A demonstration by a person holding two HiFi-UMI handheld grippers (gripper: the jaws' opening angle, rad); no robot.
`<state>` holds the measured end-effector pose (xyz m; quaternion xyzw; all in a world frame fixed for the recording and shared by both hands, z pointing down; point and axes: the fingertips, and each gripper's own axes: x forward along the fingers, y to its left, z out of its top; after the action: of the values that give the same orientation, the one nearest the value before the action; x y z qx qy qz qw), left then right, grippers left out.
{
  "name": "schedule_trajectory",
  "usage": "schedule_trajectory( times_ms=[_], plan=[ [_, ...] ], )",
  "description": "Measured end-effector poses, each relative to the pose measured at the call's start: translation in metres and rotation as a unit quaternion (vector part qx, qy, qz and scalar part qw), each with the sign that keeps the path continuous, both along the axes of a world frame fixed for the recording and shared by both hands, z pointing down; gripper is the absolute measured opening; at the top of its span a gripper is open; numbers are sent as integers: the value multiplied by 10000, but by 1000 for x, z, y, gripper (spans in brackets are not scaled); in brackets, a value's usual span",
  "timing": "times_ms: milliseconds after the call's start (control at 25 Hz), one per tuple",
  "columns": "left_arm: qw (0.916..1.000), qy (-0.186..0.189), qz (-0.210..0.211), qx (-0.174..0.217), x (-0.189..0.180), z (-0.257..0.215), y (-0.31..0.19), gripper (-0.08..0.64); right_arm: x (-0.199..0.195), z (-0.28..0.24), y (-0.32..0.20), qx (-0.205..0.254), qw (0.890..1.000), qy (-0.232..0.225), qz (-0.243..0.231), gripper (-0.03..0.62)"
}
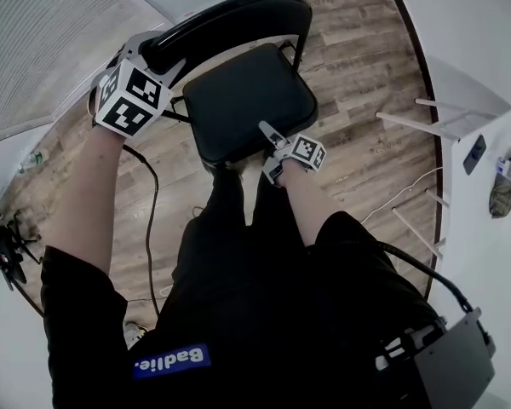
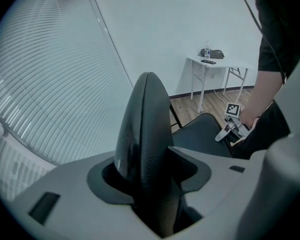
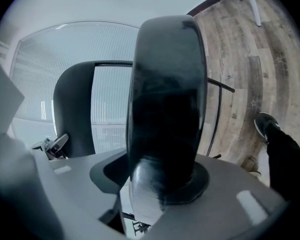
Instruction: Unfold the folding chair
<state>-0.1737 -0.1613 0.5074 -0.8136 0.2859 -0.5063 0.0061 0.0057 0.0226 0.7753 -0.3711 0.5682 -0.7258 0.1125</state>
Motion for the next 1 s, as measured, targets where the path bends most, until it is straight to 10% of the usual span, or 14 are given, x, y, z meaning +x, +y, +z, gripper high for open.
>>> schedule_trajectory(
  times_ms=[1000],
  plan=[
    [9955,467,-110,-823,-1,80,-15,209,48,139,78,-430,9990,-105,-11,247]
  ],
)
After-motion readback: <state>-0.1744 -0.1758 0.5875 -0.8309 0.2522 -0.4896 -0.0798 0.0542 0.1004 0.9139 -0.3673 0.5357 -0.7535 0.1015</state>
